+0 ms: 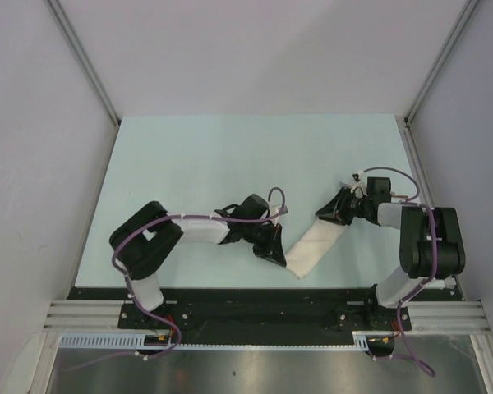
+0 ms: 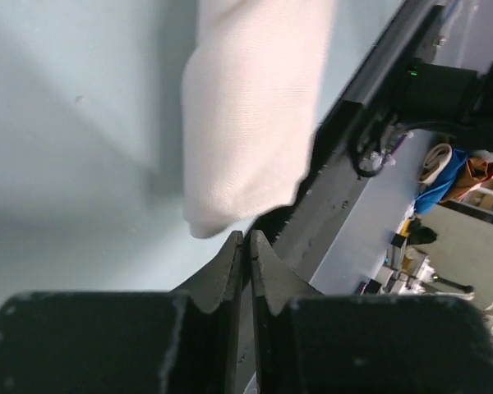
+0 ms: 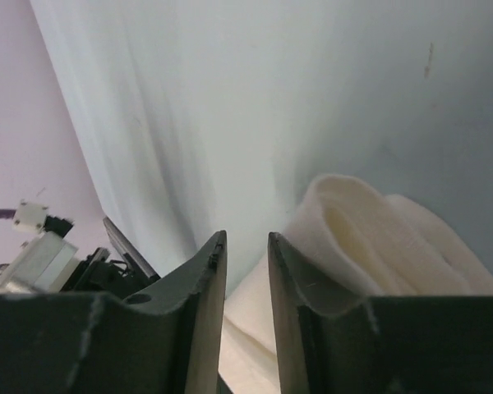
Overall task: Fold the napkin into a case and place the utensils inside
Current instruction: Move the smaller rectangle folded napkin to the corner of the board.
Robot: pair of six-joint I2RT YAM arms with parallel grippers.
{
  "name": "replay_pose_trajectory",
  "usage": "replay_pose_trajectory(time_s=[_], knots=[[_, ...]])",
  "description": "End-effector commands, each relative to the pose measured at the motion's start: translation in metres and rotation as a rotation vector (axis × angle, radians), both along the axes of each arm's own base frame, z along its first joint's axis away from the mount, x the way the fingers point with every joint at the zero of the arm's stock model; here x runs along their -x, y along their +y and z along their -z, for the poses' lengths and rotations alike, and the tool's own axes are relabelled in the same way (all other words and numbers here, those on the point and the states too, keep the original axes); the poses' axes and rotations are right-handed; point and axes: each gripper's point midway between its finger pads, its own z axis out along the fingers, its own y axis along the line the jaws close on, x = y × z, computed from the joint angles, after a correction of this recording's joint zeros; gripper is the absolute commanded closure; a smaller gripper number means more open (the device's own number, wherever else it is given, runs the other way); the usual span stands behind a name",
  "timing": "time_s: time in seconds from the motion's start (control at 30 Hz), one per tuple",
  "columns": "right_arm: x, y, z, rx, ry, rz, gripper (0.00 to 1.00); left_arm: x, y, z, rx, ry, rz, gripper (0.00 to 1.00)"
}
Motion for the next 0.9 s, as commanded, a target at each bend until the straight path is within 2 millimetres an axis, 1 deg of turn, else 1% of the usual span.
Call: replay_pose_trajectory(time_s=[0.0,0.03,0.07,0.1,0.13,0.17,0.2,0.27,0.3,0.37,0.4,0.43,0.47,0.5,0.53,0.6,0.63,0.67,0.7,0.73,0.77,0.8,0.83,0.87], knots=[[-0.023,-0.013,-0.058,0.102,-0.135,0.02,0.66,-0.009,-0.007,-0.066,0.105,-0.154,0.059,0.85],[-0.02,-0.014,-0.06,0.11,-0.119,0.023,0.62,-0.009,-0.008,-0.071,0.115,-0.153,0.058,0.85],[-0.021,-0.016,-0.069,0.121,-0.139,0.031,0.59,-0.008,-0.01,-0.076,0.133,-0.153,0.06,0.84],[-0.022,-0.017,-0.072,0.129,-0.144,0.033,0.57,-0.007,-0.013,-0.082,0.156,-0.142,0.072,0.84],[-0.022,-0.019,-0.076,0.135,-0.142,0.036,0.56,-0.007,-0.016,-0.084,0.163,-0.127,0.064,0.84],[-0.023,-0.02,-0.079,0.137,-0.148,0.04,0.55,-0.008,-0.018,-0.08,0.164,-0.113,0.063,0.84],[-0.024,-0.02,-0.08,0.143,-0.152,0.041,0.55,-0.009,-0.023,-0.082,0.185,-0.109,0.068,0.84],[-0.023,-0.022,-0.078,0.141,-0.143,0.044,0.54,-0.012,-0.028,-0.077,0.181,-0.084,0.06,0.84],[-0.022,-0.023,-0.077,0.143,-0.139,0.045,0.54,-0.014,-0.03,-0.068,0.165,-0.068,0.054,0.85],[-0.019,-0.023,-0.072,0.127,-0.128,0.045,0.54,-0.02,-0.033,-0.058,0.153,-0.084,0.037,0.85],[-0.018,-0.022,-0.07,0.123,-0.128,0.045,0.54,-0.022,-0.031,-0.044,0.12,-0.074,0.028,0.85],[-0.02,-0.022,-0.069,0.12,-0.136,0.049,0.53,-0.024,-0.03,-0.035,0.097,-0.083,0.022,0.85],[-0.015,-0.021,-0.06,0.113,-0.119,0.046,0.52,-0.025,-0.029,-0.029,0.086,-0.077,0.022,0.85],[-0.014,-0.02,-0.055,0.111,-0.119,0.044,0.51,-0.024,-0.026,-0.02,0.072,-0.065,0.022,0.85],[-0.016,-0.021,-0.046,0.111,-0.11,0.043,0.5,-0.026,-0.025,-0.011,0.052,-0.068,0.016,0.85],[-0.014,-0.022,-0.035,0.121,-0.085,0.037,0.51,-0.028,-0.02,-0.001,0.004,-0.081,0.017,0.86],[-0.014,-0.021,-0.034,0.124,-0.085,0.034,0.5,-0.028,-0.017,-0.005,-0.003,-0.1,0.017,0.86],[-0.016,-0.024,-0.035,0.139,-0.087,0.047,0.5,-0.035,-0.015,-0.007,-0.021,-0.141,-0.001,0.84],[-0.023,-0.028,-0.042,0.161,-0.107,0.063,0.5,-0.039,-0.016,-0.015,-0.017,-0.174,-0.008,0.82],[-0.022,-0.031,-0.044,0.184,-0.093,0.078,0.49,-0.043,-0.015,-0.021,-0.016,-0.213,0.001,0.8],[-0.028,-0.04,-0.05,0.233,-0.106,0.111,0.47,-0.044,-0.011,-0.03,-0.027,-0.231,-0.002,0.75],[-0.037,-0.047,-0.063,0.266,-0.126,0.139,0.43,-0.047,-0.013,-0.041,-0.017,-0.259,0.009,0.72],[-0.034,-0.054,-0.064,0.302,-0.086,0.164,0.42,-0.047,-0.013,-0.049,-0.008,-0.264,0.011,0.69],[-0.039,-0.07,-0.068,0.383,-0.081,0.231,0.4,-0.045,-0.014,-0.063,0.018,-0.277,0.013,0.64]])
